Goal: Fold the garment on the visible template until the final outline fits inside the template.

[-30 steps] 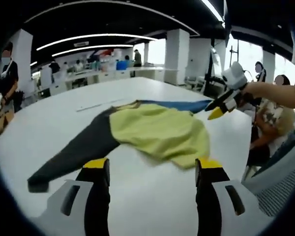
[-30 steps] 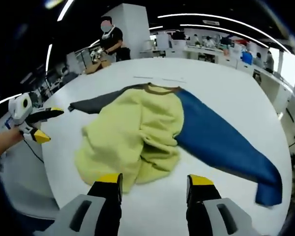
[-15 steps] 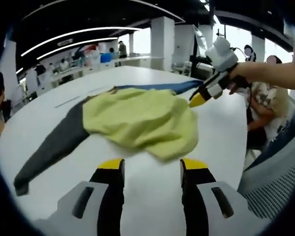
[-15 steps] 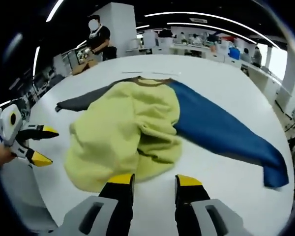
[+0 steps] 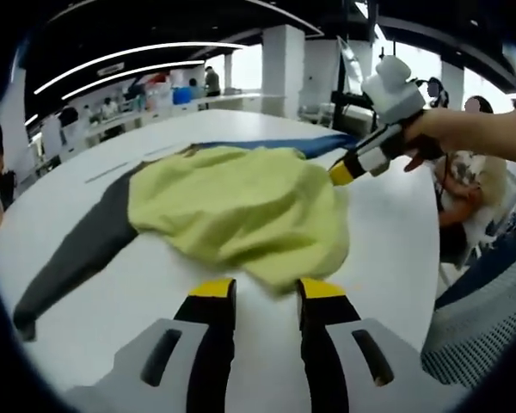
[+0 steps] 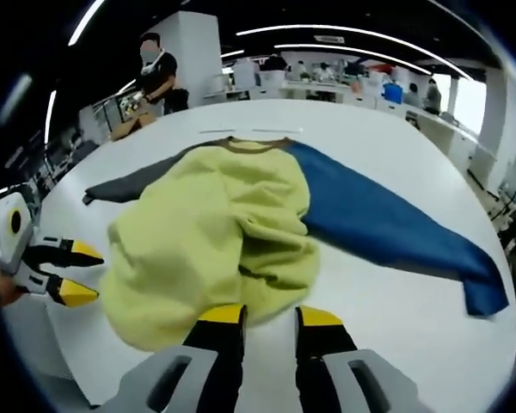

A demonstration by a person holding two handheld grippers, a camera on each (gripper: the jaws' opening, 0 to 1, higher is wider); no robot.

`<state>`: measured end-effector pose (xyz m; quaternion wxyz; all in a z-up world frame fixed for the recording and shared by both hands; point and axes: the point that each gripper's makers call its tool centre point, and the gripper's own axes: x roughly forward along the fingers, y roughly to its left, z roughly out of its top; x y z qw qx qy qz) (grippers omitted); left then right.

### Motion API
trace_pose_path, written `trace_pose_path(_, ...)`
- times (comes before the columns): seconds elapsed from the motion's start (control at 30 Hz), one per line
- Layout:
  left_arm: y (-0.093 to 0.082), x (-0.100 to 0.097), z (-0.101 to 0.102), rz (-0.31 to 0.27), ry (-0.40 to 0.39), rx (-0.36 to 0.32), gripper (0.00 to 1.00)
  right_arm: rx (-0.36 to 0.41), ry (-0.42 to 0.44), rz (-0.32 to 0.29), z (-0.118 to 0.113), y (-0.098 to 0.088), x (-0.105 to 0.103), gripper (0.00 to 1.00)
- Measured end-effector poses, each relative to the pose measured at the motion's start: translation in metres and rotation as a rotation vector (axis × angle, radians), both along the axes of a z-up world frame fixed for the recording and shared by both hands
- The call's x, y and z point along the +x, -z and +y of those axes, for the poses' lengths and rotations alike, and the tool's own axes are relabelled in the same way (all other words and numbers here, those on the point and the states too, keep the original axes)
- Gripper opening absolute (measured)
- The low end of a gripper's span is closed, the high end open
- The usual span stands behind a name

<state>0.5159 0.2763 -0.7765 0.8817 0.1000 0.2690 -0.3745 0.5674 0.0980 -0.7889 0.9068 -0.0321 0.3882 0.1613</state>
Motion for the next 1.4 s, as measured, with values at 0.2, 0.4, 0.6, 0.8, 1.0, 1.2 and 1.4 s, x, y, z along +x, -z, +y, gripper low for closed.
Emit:
trace_pose_path(0.2,0.0,-0.001,-0.003,0.009,0.019,-0.001,0.18,-0.027,-0.008,-0.005,0.001,-0.001,0.0,0.16)
trace_pose_path(0.4,0.006,-0.005,0.0,0.024,0.048,0.011,0.17,-0.032,-0.015,-0.005,0.001,-0.001,0.0,0.15)
trace_pose_path(0.6,0.005,-0.002,-0.013,0.019,0.069,0.003,0.14,-0.028,-0.002,-0.004,0.001,-0.001,0.002,0.14)
trace_pose_path(0.8,0.002,0.007,-0.023,0.019,0.052,-0.018,0.11,-0.033,0.003,-0.005,0.001,-0.001,0.003,0.13)
trace_pose_path(1.0,-0.013,0.016,-0.034,0.01,0.024,-0.086,0.1,-0.036,0.001,-0.007,0.001,0.0,0.004,0.11)
trace_pose_path(1.2,-0.01,0.021,-0.042,0.007,0.025,-0.07,0.07,-0.033,0.002,-0.006,0.0,0.0,0.005,0.1)
trace_pose_path(1.4,-0.009,0.022,-0.044,0.016,0.023,-0.059,0.03,-0.032,0.002,-0.006,0.0,0.0,0.005,0.09)
